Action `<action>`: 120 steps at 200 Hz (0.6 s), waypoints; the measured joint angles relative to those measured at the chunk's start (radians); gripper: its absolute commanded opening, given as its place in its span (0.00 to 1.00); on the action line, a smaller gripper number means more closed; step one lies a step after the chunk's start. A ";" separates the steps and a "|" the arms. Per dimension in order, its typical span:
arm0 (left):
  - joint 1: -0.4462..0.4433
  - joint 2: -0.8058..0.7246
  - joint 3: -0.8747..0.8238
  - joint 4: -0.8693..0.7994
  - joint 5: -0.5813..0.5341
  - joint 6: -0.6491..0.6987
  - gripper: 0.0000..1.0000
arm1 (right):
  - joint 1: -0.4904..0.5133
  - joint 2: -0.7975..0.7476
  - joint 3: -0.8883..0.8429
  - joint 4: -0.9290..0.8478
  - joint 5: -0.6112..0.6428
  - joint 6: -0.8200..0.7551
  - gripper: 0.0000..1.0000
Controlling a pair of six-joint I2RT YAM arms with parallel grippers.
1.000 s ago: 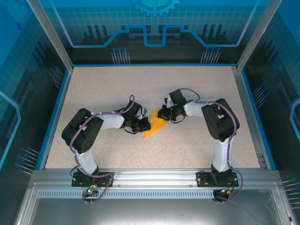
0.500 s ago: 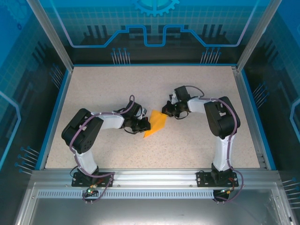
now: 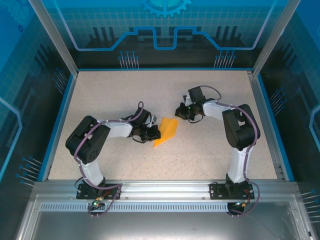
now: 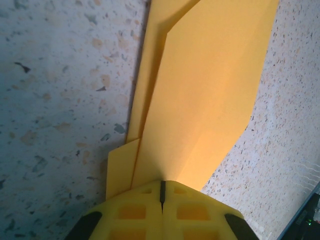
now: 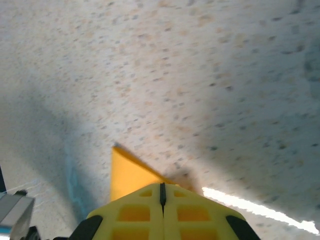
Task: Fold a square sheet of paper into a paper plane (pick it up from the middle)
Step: Fourth fold the wing at the center of the table.
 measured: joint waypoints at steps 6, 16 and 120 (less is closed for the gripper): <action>0.000 0.000 0.000 0.000 0.000 0.000 0.00 | 0.009 -0.010 0.000 0.000 0.000 0.000 0.06; 0.000 0.000 0.000 0.000 0.000 0.000 0.00 | 0.024 -0.023 -0.001 0.003 -0.001 0.001 0.06; 0.000 0.001 0.002 -0.002 0.004 0.000 0.00 | 0.051 0.022 -0.108 0.100 -0.020 0.045 0.06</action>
